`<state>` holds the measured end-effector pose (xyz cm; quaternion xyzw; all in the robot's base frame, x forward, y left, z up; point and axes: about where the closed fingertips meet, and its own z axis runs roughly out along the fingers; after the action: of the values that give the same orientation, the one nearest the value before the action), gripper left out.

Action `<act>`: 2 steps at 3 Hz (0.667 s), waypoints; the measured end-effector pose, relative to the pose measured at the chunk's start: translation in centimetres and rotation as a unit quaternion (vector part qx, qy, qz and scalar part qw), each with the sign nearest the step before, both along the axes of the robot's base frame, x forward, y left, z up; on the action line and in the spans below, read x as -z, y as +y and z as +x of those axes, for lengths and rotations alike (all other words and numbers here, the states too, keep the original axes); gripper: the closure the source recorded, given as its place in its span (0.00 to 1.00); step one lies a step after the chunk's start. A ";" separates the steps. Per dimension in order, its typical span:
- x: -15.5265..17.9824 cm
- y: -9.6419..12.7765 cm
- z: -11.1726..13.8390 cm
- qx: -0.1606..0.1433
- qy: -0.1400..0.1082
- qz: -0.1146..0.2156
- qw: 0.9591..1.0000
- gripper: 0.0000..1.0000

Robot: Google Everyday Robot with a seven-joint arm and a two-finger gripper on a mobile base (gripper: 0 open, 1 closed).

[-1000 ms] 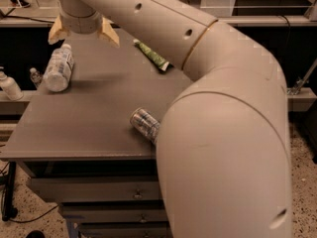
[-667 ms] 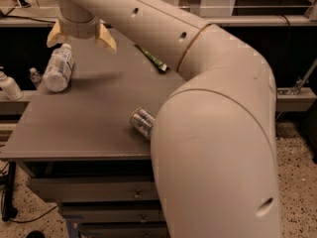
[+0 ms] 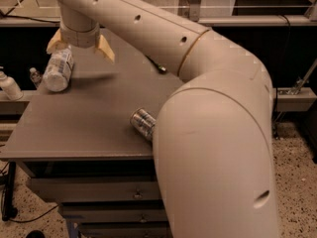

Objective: Move blue plastic bottle near green jalapeno chip bag

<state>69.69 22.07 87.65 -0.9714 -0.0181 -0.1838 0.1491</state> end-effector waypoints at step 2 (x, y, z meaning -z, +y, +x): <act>1.1 1.1 -0.7 0.005 0.033 0.010 0.999 0.00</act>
Offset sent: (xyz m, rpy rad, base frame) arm -0.0123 0.0187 -0.0061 0.0351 0.0938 -0.0140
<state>68.95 23.22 86.51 -0.9755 -0.0065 -0.1524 0.1586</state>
